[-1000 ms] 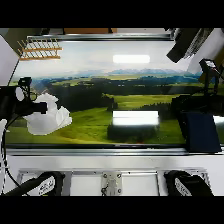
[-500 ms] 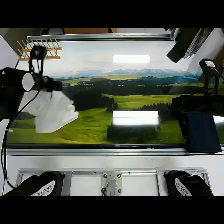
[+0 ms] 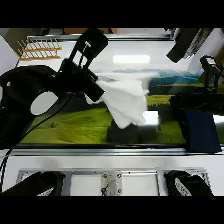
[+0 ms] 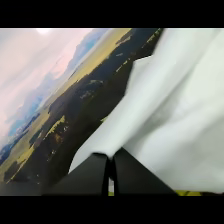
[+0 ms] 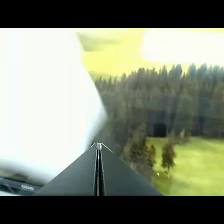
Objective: Fold the clothes and pants, and hang the long-sleeved shirts on hangers.
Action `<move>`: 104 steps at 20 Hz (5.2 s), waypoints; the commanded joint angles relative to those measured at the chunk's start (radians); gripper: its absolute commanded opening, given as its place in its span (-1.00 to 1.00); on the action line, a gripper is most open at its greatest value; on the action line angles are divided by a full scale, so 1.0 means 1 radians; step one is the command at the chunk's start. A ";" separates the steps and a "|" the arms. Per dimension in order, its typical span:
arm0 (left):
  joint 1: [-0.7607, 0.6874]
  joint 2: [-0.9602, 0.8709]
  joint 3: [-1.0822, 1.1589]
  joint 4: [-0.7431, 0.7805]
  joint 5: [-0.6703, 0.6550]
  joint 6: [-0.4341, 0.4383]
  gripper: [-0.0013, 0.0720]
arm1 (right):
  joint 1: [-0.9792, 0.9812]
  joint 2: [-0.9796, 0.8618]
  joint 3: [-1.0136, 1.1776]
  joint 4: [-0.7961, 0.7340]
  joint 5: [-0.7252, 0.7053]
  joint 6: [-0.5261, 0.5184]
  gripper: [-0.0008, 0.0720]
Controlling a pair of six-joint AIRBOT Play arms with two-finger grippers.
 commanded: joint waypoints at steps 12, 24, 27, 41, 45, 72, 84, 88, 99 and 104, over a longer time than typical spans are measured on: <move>0.526 -0.175 -0.139 -0.335 -0.072 -0.212 0.87 | 0.000 0.000 0.000 0.008 -0.013 0.001 -0.95; 1.078 -0.001 -0.844 -0.379 0.012 -0.134 0.87 | 0.001 -0.003 0.000 0.011 -0.013 0.005 -0.95; 1.076 -0.092 -0.854 -0.517 0.039 -0.043 0.87 | 0.001 -0.018 -0.002 0.012 -0.010 0.005 -0.95; 0.989 -0.102 -0.712 -0.537 0.064 -0.036 -0.95 | 0.164 -0.309 -0.386 0.161 -0.212 0.091 0.81; 0.989 -0.058 -0.712 -0.537 0.069 -0.035 -0.95 | 0.285 -0.472 -0.372 0.206 -0.327 0.091 0.81; 1.038 -0.093 -0.934 -0.521 0.191 -0.048 0.90 | 0.422 -0.580 -0.111 0.122 -0.317 0.092 -0.95; 0.999 0.005 -0.436 -0.574 0.007 -0.055 -0.95 | 0.233 -0.428 0.090 0.042 -0.125 0.091 -0.95; 1.039 0.249 -0.051 -0.571 0.030 -0.082 -0.95 | 0.077 -0.262 0.358 0.033 0.003 0.068 -0.95; 1.037 0.556 0.288 -0.571 0.045 -0.142 -0.95 | -0.063 0.115 0.449 -0.013 0.203 0.127 -0.95; 1.037 0.421 0.367 -0.660 0.028 -0.141 -0.95 | -0.064 0.124 0.449 -0.032 0.264 0.177 -0.95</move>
